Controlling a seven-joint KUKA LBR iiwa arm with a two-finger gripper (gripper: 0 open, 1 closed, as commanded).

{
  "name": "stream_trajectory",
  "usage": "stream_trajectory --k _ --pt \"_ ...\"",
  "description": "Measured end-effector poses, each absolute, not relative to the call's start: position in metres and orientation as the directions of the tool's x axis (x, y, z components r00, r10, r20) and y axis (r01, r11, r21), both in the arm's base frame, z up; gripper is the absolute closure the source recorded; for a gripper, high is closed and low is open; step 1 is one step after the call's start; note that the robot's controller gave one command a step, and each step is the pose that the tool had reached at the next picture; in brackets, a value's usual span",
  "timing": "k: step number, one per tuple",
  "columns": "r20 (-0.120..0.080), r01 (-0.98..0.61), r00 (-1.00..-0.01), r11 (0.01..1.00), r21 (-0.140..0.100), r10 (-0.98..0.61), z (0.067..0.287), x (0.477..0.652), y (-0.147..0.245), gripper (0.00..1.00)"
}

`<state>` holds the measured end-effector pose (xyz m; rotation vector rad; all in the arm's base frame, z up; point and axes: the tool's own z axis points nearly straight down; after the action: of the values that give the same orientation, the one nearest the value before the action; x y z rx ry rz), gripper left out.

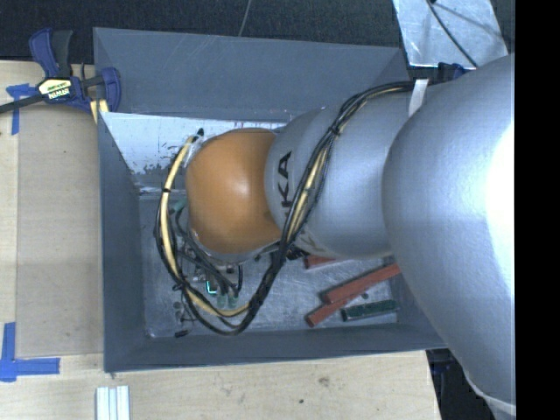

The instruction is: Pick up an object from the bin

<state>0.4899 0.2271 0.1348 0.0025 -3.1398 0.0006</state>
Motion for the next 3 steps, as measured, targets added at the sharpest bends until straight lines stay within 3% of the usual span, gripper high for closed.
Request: stream_trajectory --k 3 --pt "-0.001 0.001 -1.000 1.000 0.001 0.001 0.1363 0.4913 0.2268 0.00"
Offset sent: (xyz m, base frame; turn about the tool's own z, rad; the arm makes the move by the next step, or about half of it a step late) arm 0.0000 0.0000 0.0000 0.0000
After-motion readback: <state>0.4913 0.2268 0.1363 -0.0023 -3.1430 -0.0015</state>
